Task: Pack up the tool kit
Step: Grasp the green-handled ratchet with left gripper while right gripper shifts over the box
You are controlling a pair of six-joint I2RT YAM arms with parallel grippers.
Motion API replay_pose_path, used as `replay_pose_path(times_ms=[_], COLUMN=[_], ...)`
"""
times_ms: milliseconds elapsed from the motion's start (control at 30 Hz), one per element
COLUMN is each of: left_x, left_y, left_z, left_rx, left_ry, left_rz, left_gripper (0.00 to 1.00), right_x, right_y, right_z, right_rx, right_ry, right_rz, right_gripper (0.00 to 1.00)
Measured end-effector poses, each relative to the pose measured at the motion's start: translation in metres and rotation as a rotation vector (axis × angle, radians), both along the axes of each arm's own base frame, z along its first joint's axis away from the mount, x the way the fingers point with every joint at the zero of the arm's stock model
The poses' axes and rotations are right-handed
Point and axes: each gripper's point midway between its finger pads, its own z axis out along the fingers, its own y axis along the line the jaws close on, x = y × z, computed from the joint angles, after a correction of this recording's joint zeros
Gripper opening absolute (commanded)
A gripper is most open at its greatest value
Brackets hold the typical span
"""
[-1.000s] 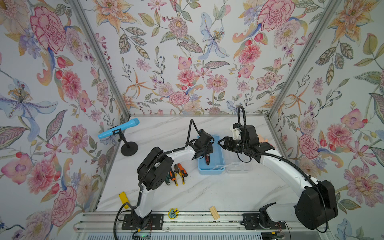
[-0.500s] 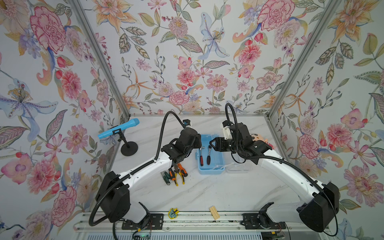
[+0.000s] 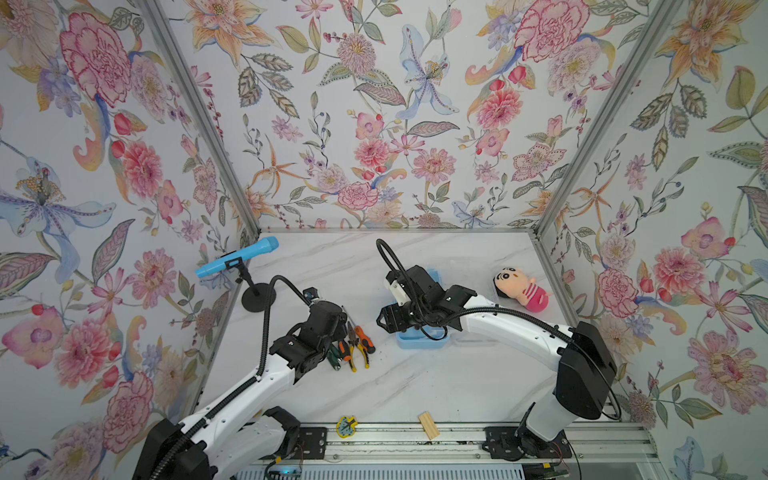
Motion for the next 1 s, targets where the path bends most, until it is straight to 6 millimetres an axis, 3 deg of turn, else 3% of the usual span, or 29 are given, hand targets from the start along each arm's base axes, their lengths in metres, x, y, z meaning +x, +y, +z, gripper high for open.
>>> replay_pose_path(times_ms=[233, 533, 800, 1000], left_x=[-0.009, -0.036, -0.032, -0.024], left_y=[0.016, 0.038, 0.039, 0.037], left_z=[-0.037, -0.088, -0.099, -0.105], left_rx=[0.02, -0.009, -0.05, -0.057], left_ry=[0.091, 0.194, 0.195, 0.192], left_rz=[0.062, 0.136, 0.152, 0.147], left_gripper=[0.56, 0.45, 0.4, 0.28], right_x=[0.0, 0.004, 0.01, 0.012], right_y=[0.004, 0.001, -0.003, -0.004], right_z=[-0.002, -0.002, -0.003, -0.003], right_rx=[0.003, 0.008, 0.008, 0.018], right_ry=[0.007, 0.014, 0.021, 0.03], right_rz=[0.007, -0.002, -0.015, -0.019], right_gripper=[0.67, 0.64, 0.63, 0.62])
